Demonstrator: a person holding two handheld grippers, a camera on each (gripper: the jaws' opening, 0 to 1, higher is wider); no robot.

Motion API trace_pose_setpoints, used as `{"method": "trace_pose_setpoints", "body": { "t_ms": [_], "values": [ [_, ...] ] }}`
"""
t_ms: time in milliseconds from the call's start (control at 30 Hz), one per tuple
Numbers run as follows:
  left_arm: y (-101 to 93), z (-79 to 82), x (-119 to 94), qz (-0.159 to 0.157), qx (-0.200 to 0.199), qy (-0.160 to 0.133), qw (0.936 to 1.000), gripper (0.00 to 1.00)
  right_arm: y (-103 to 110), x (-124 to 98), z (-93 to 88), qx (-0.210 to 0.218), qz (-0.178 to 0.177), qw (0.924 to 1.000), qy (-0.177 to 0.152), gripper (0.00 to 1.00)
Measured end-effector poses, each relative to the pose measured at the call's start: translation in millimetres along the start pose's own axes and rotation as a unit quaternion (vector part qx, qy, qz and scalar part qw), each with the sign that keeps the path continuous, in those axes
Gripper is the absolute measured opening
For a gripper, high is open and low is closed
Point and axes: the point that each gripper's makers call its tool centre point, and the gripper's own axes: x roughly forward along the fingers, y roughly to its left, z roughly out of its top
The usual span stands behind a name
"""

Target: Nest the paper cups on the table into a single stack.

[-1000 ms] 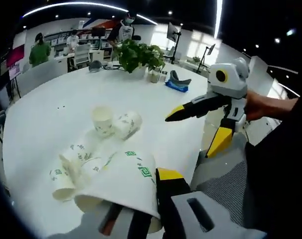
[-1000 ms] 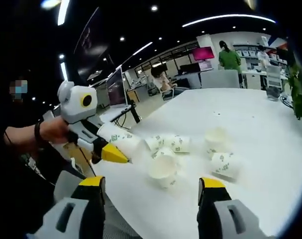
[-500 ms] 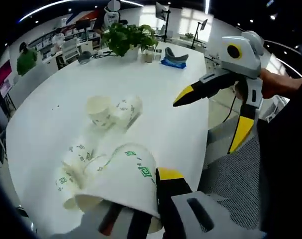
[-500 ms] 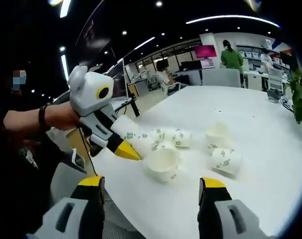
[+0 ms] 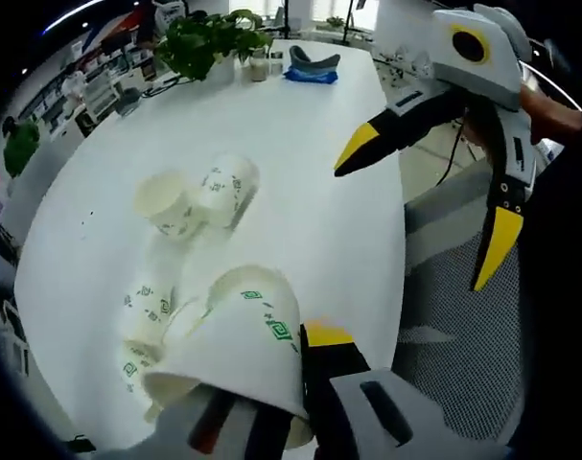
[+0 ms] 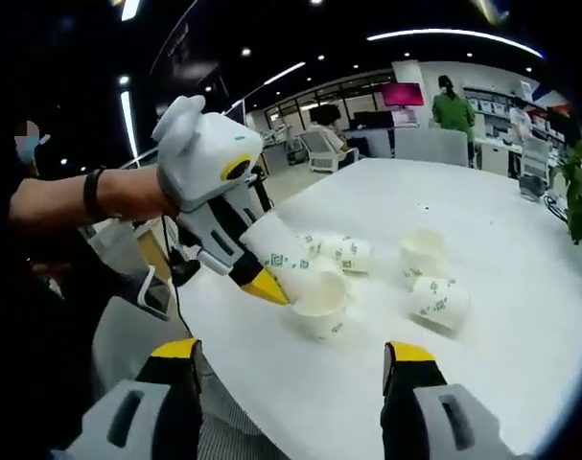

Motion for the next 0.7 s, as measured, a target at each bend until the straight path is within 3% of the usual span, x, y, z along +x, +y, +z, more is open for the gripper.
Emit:
{"method": "trace_pose_setpoints", "body": {
  "t_ms": [400,700],
  "values": [
    [8.1,0.1,9.1,0.000,0.011,0.032,0.9994,0.00,-5.8,1.4,-3.9,0.006,-0.006,1.0000,0.002,0.77],
    [7.6,4.4,12.9,-0.007,0.011,0.035,0.9993,0.00,-10.0,3.3,-7.6,0.015,-0.008,0.9999,0.002,0.77]
  ]
}}
